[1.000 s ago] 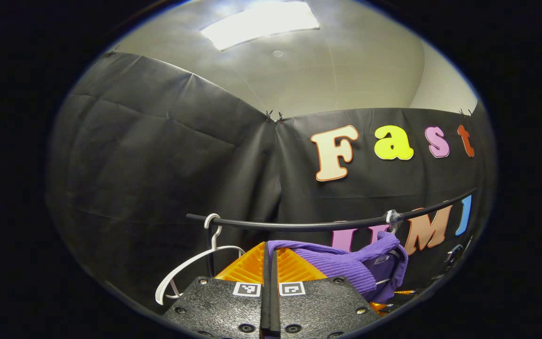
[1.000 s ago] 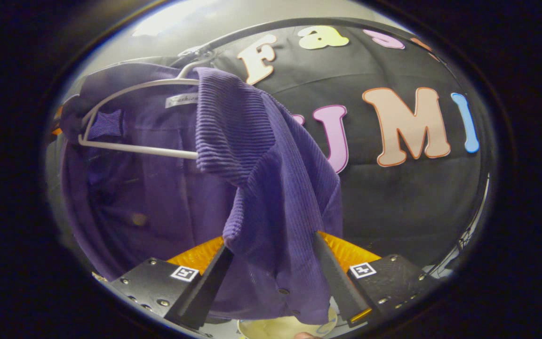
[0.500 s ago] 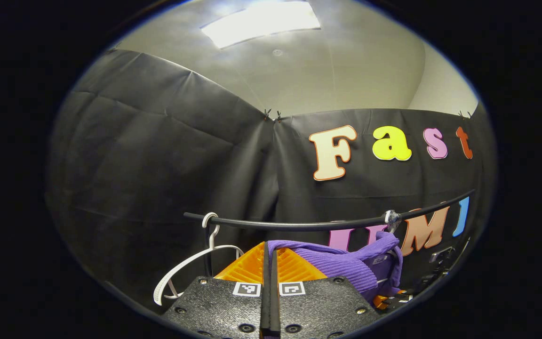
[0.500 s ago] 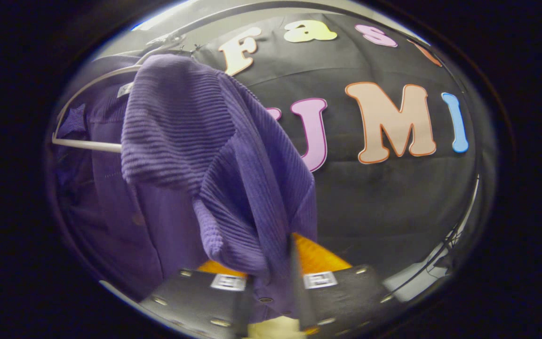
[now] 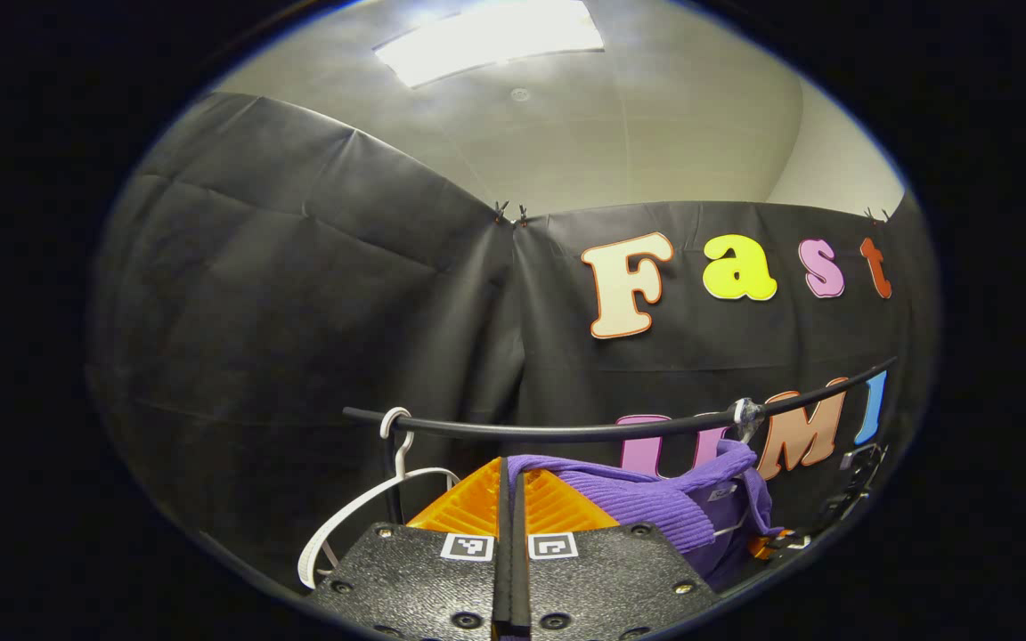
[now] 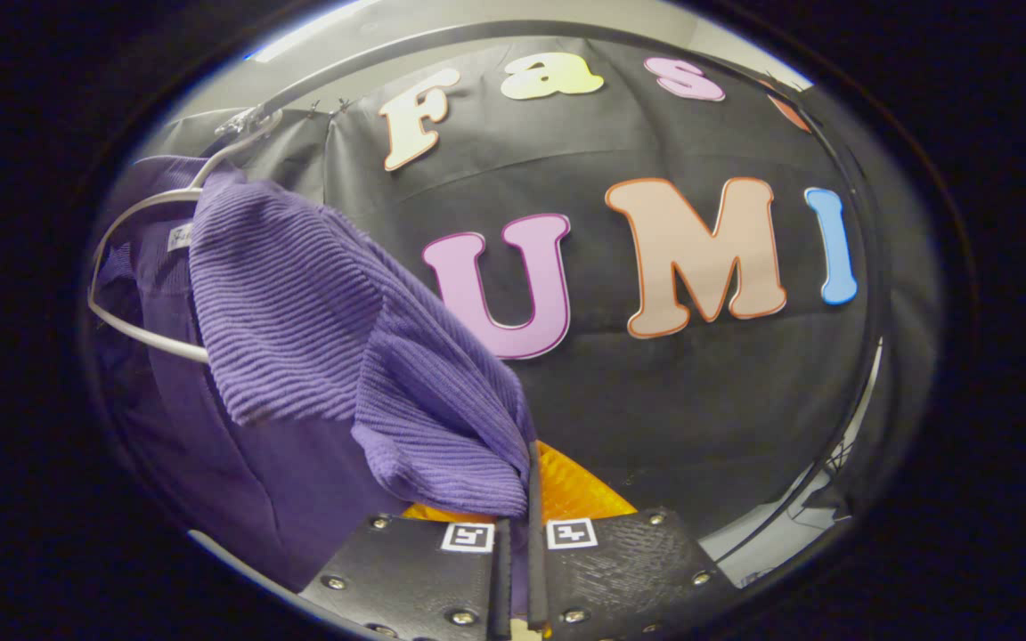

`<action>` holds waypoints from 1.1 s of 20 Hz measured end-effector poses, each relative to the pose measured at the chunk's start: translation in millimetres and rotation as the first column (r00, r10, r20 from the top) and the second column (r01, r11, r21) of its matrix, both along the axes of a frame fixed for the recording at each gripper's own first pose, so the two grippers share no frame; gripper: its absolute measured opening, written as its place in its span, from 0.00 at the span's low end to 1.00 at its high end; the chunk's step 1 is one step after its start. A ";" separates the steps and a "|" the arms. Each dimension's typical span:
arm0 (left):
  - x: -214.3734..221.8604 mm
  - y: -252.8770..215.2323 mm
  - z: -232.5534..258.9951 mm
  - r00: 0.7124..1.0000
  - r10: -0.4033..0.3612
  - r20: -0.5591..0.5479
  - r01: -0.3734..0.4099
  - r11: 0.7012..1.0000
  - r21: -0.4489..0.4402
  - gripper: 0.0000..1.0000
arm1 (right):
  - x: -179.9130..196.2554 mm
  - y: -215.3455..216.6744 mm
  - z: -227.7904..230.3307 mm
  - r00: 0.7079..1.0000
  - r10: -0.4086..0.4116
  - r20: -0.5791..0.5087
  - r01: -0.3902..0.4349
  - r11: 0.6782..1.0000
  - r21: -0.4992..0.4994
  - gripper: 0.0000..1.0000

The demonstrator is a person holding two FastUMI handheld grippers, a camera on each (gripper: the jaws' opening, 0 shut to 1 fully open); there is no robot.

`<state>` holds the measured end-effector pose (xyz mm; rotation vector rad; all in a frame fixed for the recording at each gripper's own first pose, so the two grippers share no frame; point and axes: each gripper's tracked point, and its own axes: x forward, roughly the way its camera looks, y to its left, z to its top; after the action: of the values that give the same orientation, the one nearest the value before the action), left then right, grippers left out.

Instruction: Grasp the clothes on the hanger with both hands and then place them into the laundry hamper below.

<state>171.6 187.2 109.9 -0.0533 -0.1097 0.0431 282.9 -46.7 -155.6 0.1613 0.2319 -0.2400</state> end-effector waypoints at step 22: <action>55.5 39.0 -70.3 0.987 -0.011 -0.161 0.020 0.998 0.053 0.00 | 78.1 -66.3 88.9 0.984 -0.032 0.174 0.050 0.994 -0.098 0.12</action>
<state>227.1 226.2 39.6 0.0040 0.0513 0.0286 361.0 -113.0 -66.7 0.0851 0.0441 -0.2766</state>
